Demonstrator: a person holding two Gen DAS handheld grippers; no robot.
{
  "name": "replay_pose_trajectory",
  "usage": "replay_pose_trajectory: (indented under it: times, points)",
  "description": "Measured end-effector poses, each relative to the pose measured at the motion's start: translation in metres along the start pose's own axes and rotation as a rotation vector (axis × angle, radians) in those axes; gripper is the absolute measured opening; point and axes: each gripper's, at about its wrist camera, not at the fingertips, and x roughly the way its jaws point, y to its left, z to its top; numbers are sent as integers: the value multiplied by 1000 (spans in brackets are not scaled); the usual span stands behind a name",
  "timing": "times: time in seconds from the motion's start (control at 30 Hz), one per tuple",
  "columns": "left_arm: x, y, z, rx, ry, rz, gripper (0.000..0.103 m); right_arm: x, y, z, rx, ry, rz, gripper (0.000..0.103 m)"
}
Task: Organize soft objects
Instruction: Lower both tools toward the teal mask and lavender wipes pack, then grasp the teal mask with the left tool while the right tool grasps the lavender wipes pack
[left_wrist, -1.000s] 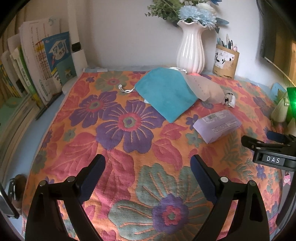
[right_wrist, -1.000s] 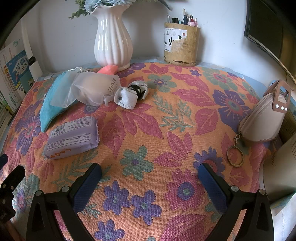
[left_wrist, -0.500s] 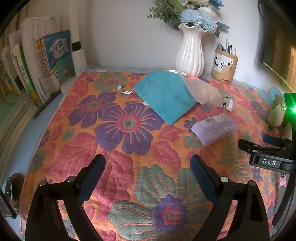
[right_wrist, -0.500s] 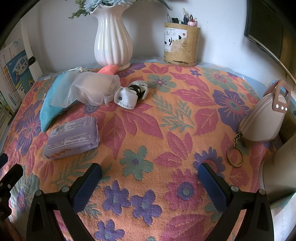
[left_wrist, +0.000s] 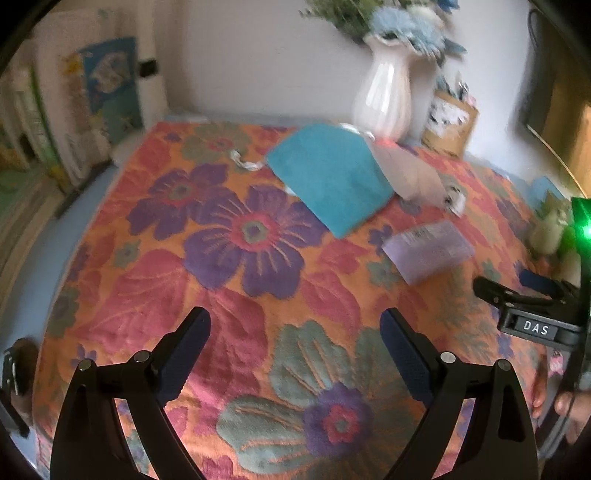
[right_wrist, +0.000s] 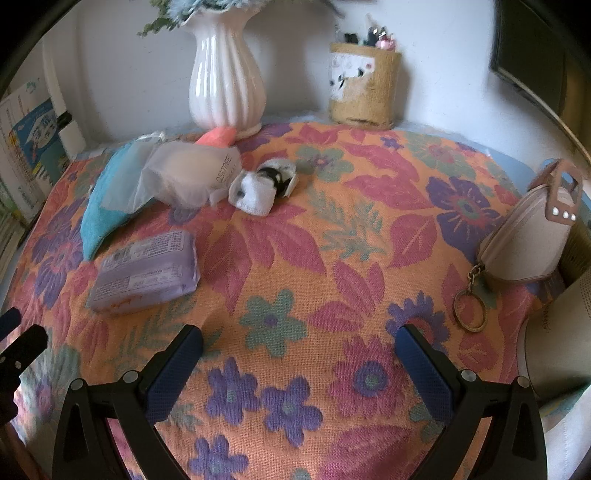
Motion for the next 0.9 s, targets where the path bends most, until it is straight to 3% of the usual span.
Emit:
replay_pose_trajectory:
  times: [0.13, 0.23, 0.37, 0.5, 0.63, 0.77, 0.9]
  points:
    - [-8, -2, 17, 53, 48, 22, 93, -3, -4, 2, -101, 95, 91, 103]
    - [0, -5, 41, 85, 59, -13, 93, -3, 4, 5, -166, 122, 100, 103]
    - [28, -11, 66, 109, 60, -106, 92, -7, 40, 13, -386, 51, 73, 103]
    - [59, -25, 81, 154, 104, -144, 92, 4, 67, 24, -525, 17, 128, 103]
    - [75, -34, 89, 218, 88, -65, 92, 11, 81, 33, -579, -27, 167, 103]
    - [69, -17, 93, 174, 48, -41, 92, 21, 96, 41, -608, -32, 247, 101]
    - [53, 33, 95, 58, 2, 48, 92, 19, 103, 38, -581, -22, 369, 75]
